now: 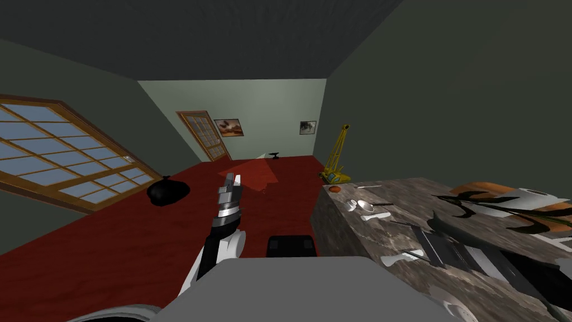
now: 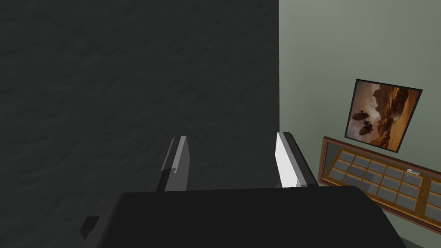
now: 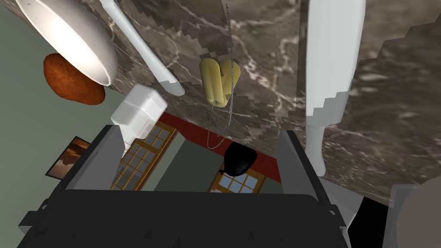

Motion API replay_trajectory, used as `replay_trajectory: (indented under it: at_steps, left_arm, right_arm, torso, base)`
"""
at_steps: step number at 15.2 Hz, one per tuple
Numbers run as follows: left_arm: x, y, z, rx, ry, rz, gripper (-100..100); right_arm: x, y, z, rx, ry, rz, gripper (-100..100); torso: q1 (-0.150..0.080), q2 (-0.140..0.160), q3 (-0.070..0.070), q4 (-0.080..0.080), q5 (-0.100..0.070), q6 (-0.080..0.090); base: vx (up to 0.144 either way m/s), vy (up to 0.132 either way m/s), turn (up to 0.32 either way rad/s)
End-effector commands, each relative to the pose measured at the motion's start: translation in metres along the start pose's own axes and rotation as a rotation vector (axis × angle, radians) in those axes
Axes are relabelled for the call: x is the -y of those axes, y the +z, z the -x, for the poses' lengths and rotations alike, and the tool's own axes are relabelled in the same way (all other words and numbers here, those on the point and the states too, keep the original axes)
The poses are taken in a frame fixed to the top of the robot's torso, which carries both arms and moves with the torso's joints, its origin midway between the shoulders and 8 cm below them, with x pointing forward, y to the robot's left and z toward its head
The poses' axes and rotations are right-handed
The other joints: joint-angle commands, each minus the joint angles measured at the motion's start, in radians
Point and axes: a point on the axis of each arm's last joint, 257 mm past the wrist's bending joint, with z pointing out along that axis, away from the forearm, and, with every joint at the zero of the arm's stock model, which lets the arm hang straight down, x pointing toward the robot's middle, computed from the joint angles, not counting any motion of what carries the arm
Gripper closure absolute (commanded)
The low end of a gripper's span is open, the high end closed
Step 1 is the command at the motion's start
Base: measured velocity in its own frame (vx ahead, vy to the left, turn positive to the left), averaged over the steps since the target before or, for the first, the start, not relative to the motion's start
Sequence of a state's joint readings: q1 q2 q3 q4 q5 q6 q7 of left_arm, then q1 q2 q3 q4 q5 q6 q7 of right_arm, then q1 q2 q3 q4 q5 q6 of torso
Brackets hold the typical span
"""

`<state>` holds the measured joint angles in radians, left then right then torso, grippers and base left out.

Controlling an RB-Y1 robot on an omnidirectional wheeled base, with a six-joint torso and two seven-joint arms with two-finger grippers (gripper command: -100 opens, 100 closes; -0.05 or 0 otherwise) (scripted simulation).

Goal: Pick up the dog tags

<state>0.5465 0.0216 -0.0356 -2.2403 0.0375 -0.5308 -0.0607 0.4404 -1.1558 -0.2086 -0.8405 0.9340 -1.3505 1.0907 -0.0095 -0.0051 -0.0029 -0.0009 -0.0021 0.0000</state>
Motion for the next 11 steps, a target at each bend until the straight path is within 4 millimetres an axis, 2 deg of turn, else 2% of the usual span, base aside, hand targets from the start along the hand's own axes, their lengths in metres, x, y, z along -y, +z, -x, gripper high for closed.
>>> replay_trajectory:
  at_steps: [1, 2, 3, 4, 5, 10, 11]
  left_arm:
    - [0.000, 0.000, 0.000, 0.000, 0.000, 0.000, 0]
    - [0.000, 0.000, 0.000, 0.000, 0.000, 0.000, 0]
    - [0.000, 0.000, 0.000, 0.000, 0.000, 0.000, 0]
    - [0.000, 0.000, 0.000, 0.000, 0.000, 0.000, 0]
    - [0.000, 0.000, 0.000, 0.000, 0.000, 0.000, 0]
    - [0.000, 0.000, 0.000, 0.000, 0.000, 0.000, 0]
    - [0.000, 0.000, 0.000, 0.000, 0.000, 0.000, 0]
  right_arm:
    - [-0.011, -0.006, -0.008, -0.020, 0.004, 0.026, -100]
    - [-0.006, -0.003, -0.004, -0.010, 0.001, 0.012, -100]
    - [-0.009, 0.006, -0.009, -0.022, -0.005, 0.002, -100]
    - [-0.008, 0.000, -0.005, -0.012, -0.001, 0.011, -100]
    - [-0.008, 0.001, -0.006, -0.015, -0.002, 0.009, 100]
    - [-0.009, 0.002, -0.005, -0.010, 0.002, 0.008, 100]
    - [0.005, -0.011, -0.016, -0.056, 0.011, -0.008, -100]
  torso:
    - [0.000, 0.000, 0.000, 0.000, 0.000, 0.000]
    - [0.000, 0.000, 0.000, 0.000, 0.000, 0.000]
    - [0.000, -0.002, -0.001, 0.000, 0.000, 0.001]
    - [0.003, -0.003, -0.002, -0.001, 0.000, 0.000]
    - [0.005, -0.004, -0.002, -0.001, 0.001, 0.001]
    - [0.005, -0.006, -0.004, -0.002, 0.003, 0.000]
    - [0.006, -0.006, -0.004, -0.002, 0.003, 0.001]
  base:
    - [-0.070, -0.047, 0.178]
    - [-0.038, -0.031, 0.055]
    - [-0.008, 0.036, 0.062]
    - [0.000, 0.039, 0.031]
    - [-0.002, 0.011, -0.003]
    - [-0.001, 0.001, -0.002]
    - [0.035, 0.086, -0.026]
